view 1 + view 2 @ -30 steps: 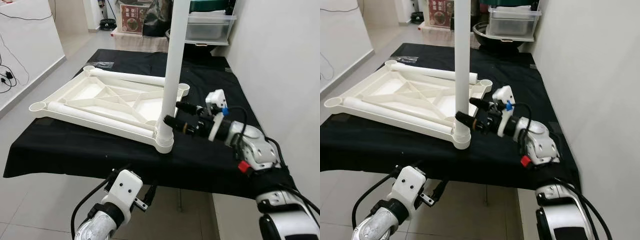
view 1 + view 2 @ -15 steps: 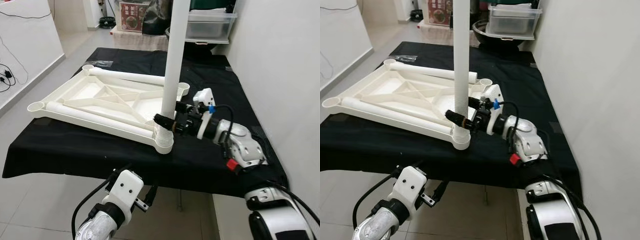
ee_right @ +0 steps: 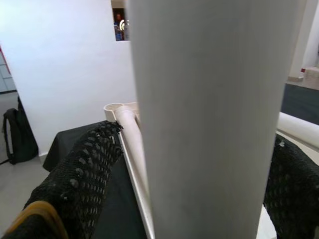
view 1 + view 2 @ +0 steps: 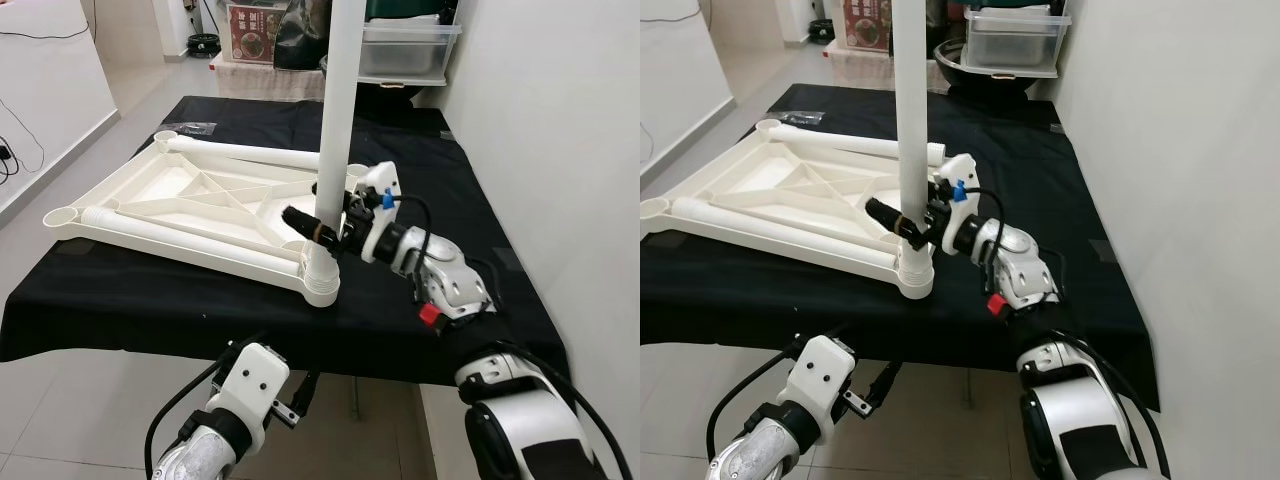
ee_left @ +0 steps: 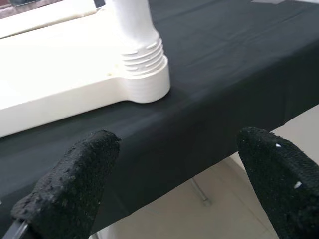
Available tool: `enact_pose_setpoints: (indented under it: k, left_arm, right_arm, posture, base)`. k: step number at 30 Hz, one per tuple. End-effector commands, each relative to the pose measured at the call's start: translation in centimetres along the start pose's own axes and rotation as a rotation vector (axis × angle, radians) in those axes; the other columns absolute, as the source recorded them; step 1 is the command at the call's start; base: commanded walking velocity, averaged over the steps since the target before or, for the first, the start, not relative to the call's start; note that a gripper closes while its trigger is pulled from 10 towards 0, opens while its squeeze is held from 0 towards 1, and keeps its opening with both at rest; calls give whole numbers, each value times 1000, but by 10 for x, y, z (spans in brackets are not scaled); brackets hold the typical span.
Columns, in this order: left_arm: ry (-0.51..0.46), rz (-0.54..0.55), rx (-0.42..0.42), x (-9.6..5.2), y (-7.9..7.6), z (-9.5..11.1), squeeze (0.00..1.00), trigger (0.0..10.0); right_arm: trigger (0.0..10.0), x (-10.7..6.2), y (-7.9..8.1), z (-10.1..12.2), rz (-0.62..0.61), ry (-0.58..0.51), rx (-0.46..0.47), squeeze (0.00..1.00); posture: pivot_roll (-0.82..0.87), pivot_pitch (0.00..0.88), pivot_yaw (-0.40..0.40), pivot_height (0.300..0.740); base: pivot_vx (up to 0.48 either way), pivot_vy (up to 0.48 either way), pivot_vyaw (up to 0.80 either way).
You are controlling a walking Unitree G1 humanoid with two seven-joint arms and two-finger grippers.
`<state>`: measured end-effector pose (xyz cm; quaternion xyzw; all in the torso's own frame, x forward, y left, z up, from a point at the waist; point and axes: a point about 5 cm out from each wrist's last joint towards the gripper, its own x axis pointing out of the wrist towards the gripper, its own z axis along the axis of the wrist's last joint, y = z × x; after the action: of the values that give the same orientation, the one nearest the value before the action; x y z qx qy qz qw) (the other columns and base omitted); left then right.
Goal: Building children table
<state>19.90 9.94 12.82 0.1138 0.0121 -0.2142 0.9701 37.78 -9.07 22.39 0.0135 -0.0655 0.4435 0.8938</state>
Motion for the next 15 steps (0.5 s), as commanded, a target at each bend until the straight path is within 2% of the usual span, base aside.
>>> enact_pose_setpoints:
  k: [1, 15]
  left_arm:
    - [8, 1, 4, -2, -1, 0, 0, 10000]
    - [11, 5, -1, -2, -1, 1, 0, 10000]
  right_arm:
    - [10000, 1, -2, -1, -21, -5, 8, 0]
    - [10000, 12, -1, -1, -30, -11, 34, 0]
  posture:
    - [149, 85, -101, 740]
    - [143, 102, -101, 740]
  base:
    - [0, 0, 0]
    - [0, 0, 0]
